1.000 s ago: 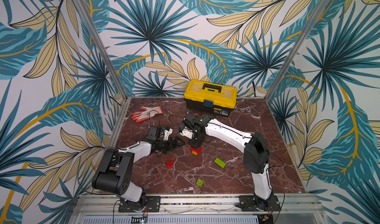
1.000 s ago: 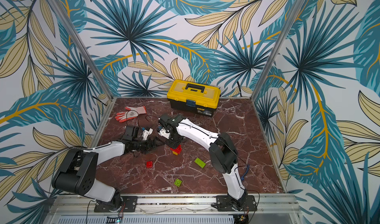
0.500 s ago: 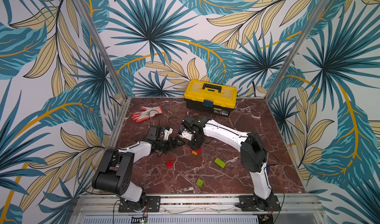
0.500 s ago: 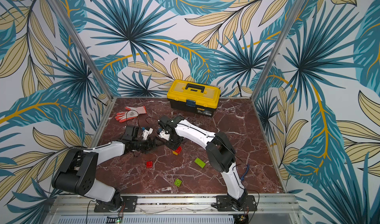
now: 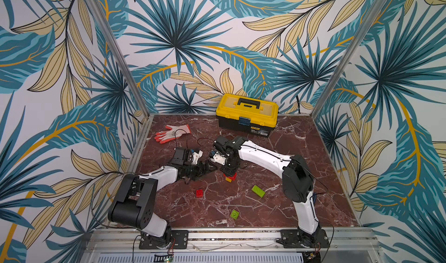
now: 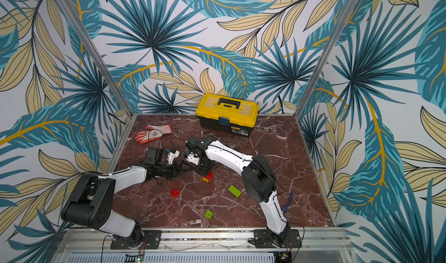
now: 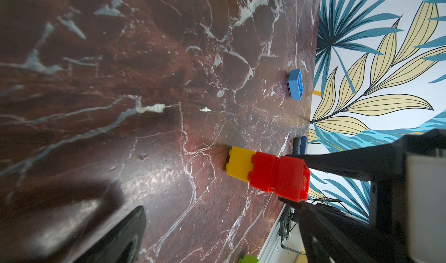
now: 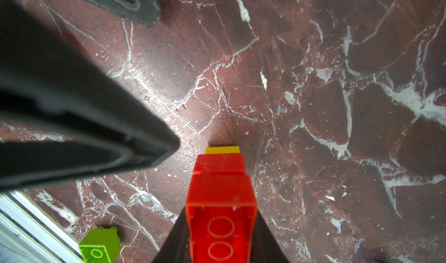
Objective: Assemble a carrot with lego
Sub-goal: Assemble the lego brick with the lego brick.
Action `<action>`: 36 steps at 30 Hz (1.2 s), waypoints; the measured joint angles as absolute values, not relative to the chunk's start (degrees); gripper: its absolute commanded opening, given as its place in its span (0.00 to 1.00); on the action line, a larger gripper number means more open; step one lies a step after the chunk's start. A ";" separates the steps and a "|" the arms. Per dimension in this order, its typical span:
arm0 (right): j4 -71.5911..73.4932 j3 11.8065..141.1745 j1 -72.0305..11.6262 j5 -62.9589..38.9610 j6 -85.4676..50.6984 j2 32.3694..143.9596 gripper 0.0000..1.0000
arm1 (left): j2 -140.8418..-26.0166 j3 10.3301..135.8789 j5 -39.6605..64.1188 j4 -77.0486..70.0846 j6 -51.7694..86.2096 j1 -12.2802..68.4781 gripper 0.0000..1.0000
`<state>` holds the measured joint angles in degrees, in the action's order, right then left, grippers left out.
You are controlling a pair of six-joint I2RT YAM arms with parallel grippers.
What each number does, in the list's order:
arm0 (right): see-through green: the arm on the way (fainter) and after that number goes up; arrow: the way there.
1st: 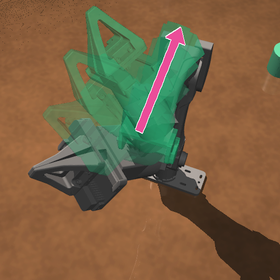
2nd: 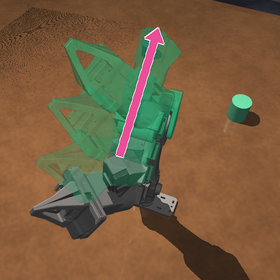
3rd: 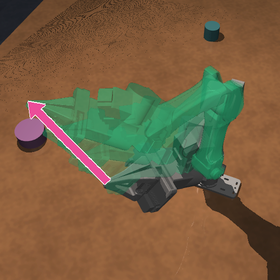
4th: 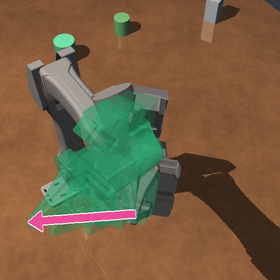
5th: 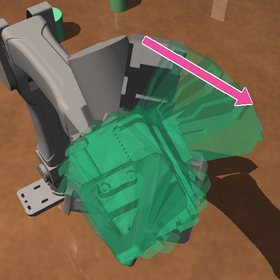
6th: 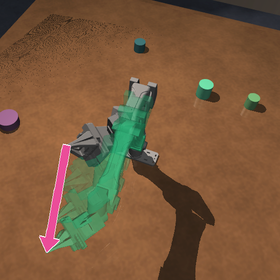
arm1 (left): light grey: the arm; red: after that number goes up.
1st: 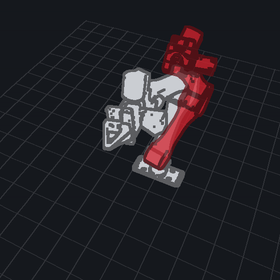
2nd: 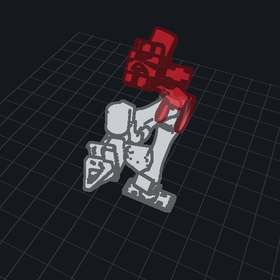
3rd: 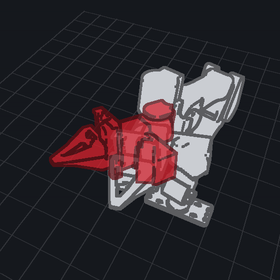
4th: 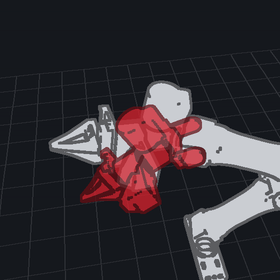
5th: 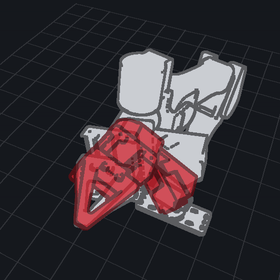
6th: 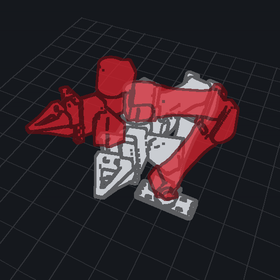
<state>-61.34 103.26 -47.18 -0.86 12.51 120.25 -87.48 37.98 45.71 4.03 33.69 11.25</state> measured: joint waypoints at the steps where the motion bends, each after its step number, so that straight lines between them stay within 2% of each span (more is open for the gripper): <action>1: -61.34 103.26 -47.18 -0.86 12.49 120.25 0.30 | -87.48 37.98 45.71 4.03 33.69 11.25 0.99; 36: -62.63 102.87 -47.13 -0.25 9.17 120.57 0.30 | -87.77 37.98 45.69 3.92 33.71 11.25 0.99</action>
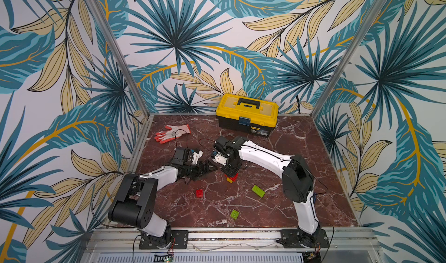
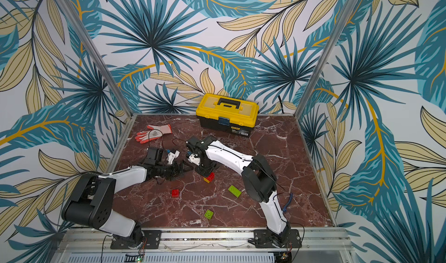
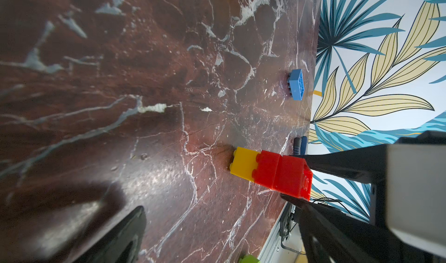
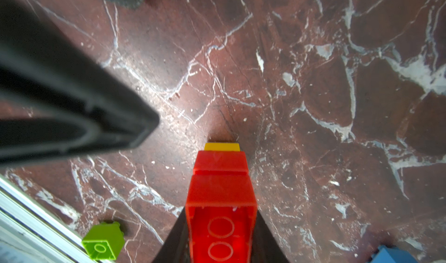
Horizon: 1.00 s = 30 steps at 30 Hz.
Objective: Assemble a carrot with lego
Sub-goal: Assemble the lego brick with the lego brick.
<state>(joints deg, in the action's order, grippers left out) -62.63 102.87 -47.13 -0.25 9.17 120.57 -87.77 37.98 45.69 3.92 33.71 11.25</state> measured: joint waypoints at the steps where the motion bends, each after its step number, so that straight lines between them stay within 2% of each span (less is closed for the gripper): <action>1: -62.63 102.87 -47.13 -0.25 8.97 120.64 0.30 | -87.77 37.98 45.69 3.92 33.69 11.25 0.99; 16: -62.92 103.33 -47.83 1.65 6.42 121.89 0.29 | -88.12 37.98 45.69 3.81 33.69 11.25 1.00; 22: -55.27 95.09 -48.05 2.37 5.52 117.05 0.29 | -88.12 37.98 45.69 3.79 33.71 11.25 0.99; 30: -53.01 94.19 -48.05 2.35 4.73 115.90 0.36 | -88.12 37.98 45.67 3.75 33.71 11.25 0.99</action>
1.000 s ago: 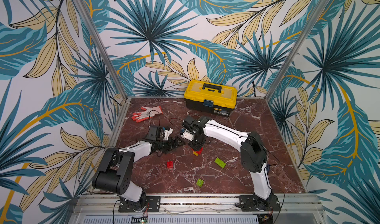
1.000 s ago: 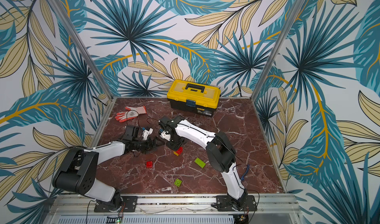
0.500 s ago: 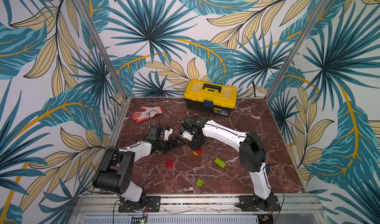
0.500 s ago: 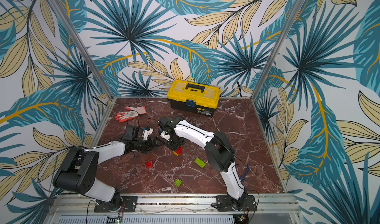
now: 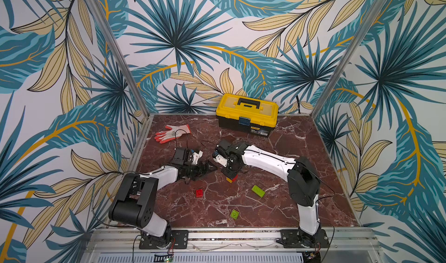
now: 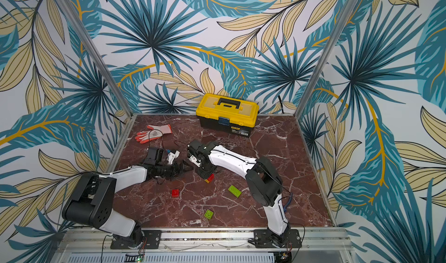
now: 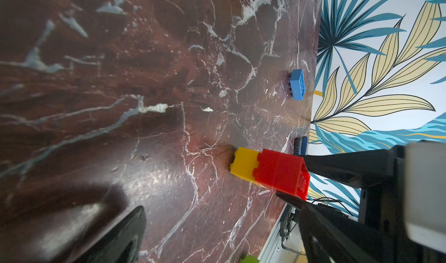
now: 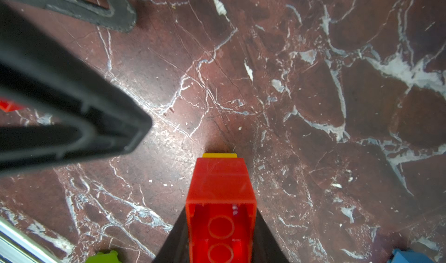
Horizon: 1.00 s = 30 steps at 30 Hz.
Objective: Assemble a carrot with lego
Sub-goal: Assemble the lego brick with the lego brick, then pick up the lego brick from the center of the board.
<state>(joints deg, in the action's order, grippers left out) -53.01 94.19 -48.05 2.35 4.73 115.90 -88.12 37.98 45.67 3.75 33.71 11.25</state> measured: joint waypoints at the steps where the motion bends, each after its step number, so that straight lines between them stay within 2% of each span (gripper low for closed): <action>1: -53.01 94.54 -48.05 2.35 4.73 116.11 0.37 | -88.12 37.98 45.67 3.75 33.74 11.25 1.00; 11: -52.27 93.78 -48.05 2.35 4.64 119.79 0.52 | -88.12 37.98 45.67 3.75 33.87 11.25 1.00; 18: -51.42 93.71 -47.99 2.11 3.99 116.27 0.86 | -88.12 37.98 45.67 3.75 33.89 11.25 0.99; 19: -51.24 93.71 -47.99 2.00 3.97 115.04 0.98 | -88.12 37.98 45.67 3.73 33.89 11.25 0.99; 26: -48.82 88.16 -44.95 1.15 3.90 99.26 1.00 | -88.12 37.98 45.69 3.70 33.89 11.25 0.99; 30: -47.18 80.88 -35.16 0.82 4.49 88.14 0.99 | -88.09 37.98 45.60 3.68 33.89 11.77 0.99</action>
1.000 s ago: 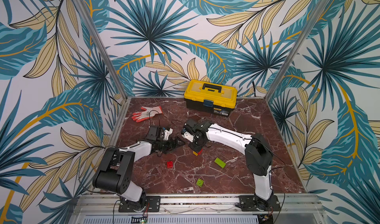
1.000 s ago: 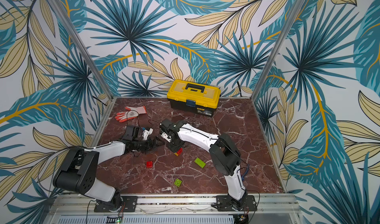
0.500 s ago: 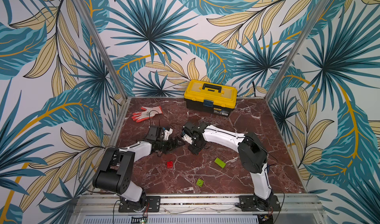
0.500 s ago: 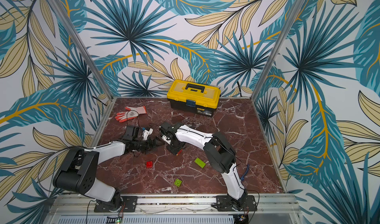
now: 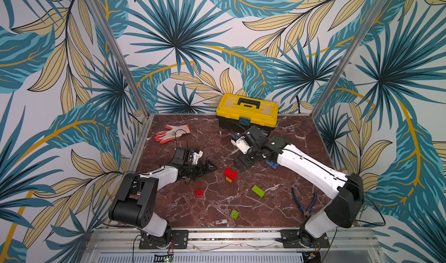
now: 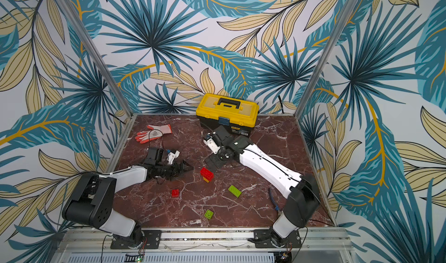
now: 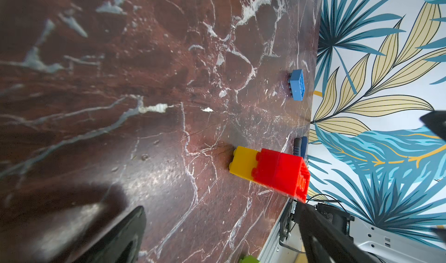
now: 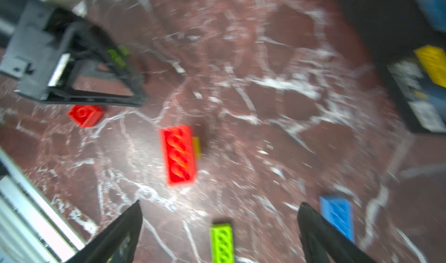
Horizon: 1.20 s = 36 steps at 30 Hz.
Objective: Assemble a carrot with lego
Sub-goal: Pick up the lego brick from the center of the board.
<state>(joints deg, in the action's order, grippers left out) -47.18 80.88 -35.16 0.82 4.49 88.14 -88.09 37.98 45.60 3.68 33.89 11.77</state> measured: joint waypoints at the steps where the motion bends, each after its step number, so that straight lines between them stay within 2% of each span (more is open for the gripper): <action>1: -46.96 79.24 -31.40 0.89 5.21 86.54 0.99 | -88.09 38.09 45.47 3.70 33.91 12.08 0.99; 5: -45.82 73.25 -20.95 4.51 10.31 86.63 0.99 | -88.09 39.79 44.86 3.84 33.98 14.76 0.99; 11: -43.86 71.22 -15.59 6.11 13.45 96.95 0.98 | -88.09 43.31 43.99 3.29 33.93 17.47 0.99; 14: -42.11 71.53 -14.70 6.50 14.66 100.60 0.94 | -88.09 43.35 43.70 3.20 33.91 17.50 0.99; 20: -39.94 72.75 -14.28 6.55 17.26 104.62 0.73 | -88.09 43.35 43.53 3.18 33.89 17.50 0.99; 27: -38.52 71.99 -11.64 6.42 18.79 106.21 0.69 | -88.27 43.35 43.51 3.18 33.87 17.45 0.99; 36: -37.78 71.72 -10.37 4.16 18.98 107.96 0.44 | -88.62 43.35 43.51 3.20 33.87 16.97 0.99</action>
